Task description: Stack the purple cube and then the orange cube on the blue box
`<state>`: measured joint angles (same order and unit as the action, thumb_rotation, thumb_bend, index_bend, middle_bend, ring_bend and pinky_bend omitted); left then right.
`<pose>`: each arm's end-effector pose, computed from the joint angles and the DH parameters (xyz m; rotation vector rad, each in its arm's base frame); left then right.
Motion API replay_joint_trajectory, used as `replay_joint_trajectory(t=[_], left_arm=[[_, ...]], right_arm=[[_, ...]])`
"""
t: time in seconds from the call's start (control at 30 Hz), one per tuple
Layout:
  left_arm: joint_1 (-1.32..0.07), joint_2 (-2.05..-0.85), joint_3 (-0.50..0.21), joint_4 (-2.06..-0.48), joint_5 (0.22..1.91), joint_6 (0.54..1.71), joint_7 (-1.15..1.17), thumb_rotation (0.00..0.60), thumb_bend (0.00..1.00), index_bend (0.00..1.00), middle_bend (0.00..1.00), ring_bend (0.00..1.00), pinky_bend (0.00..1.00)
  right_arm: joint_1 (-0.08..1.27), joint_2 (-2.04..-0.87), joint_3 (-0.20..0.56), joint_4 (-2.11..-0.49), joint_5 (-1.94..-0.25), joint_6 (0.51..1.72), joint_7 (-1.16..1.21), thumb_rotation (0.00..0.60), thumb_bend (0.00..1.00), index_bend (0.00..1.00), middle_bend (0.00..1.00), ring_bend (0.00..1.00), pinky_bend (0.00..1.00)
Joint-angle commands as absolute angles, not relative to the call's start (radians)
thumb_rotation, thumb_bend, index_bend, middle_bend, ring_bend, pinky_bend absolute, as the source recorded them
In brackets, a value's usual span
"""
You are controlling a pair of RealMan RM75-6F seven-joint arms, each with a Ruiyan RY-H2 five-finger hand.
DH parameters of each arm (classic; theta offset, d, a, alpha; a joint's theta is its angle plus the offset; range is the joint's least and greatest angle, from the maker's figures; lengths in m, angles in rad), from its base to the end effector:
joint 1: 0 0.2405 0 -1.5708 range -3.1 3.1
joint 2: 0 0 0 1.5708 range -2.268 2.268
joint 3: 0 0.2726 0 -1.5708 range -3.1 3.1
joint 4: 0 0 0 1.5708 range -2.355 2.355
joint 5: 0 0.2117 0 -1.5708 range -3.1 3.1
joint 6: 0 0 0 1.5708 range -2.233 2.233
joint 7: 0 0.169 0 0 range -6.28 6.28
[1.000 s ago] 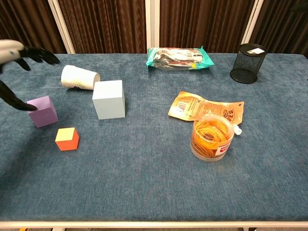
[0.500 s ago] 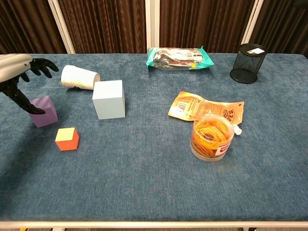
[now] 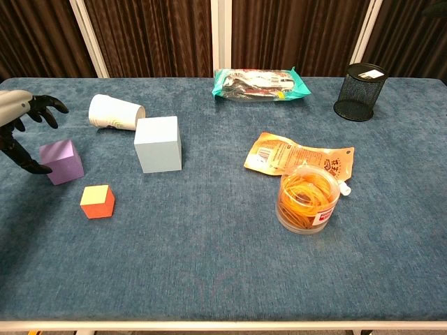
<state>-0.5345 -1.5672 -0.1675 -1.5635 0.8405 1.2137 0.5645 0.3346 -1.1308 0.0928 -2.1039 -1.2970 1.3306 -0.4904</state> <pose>-0.2458 0.3329 -0.0047 -1.4816 -1.1008 -0.6717 -0.1873 -0.2552 0.1159 1.5979 -0.9415 0.9468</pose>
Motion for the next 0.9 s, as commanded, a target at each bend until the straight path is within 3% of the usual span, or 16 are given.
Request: replay_joint_trajectory(t=[0.03,0.6,0.9], left_arm=[[-0.539,-1.586,-0.174,-1.546,0.830,1.212,0.568,0.600,0.06,0.23,0.39,0.25,0.32],[-0.552,-1.695,-0.181,-1.376,0.866,1.218,0.552,0.600,0.11,0.31,0.54,0.34,0.41],[-0.542,-1.672,-0.211,-1.422,0.899,1.241,0.525,0.600,0.15,0.37,0.59,0.39,0.46]], right_arm=[[0.335,-1.131,0.094,-2.104,-1.292,1.329,-0.491,0.600,0.15,0.00,0.02,0.00,0.00],[0.340,-1.123,0.102,-2.103,-1.269,1.314,-0.478,0.600,0.15,0.00,0.02,0.00,0.00],[0.347,-1.127,0.107,-2.102,-1.250,1.309,-0.487,0.600,0.15,0.00,0.02,0.00,0.00]])
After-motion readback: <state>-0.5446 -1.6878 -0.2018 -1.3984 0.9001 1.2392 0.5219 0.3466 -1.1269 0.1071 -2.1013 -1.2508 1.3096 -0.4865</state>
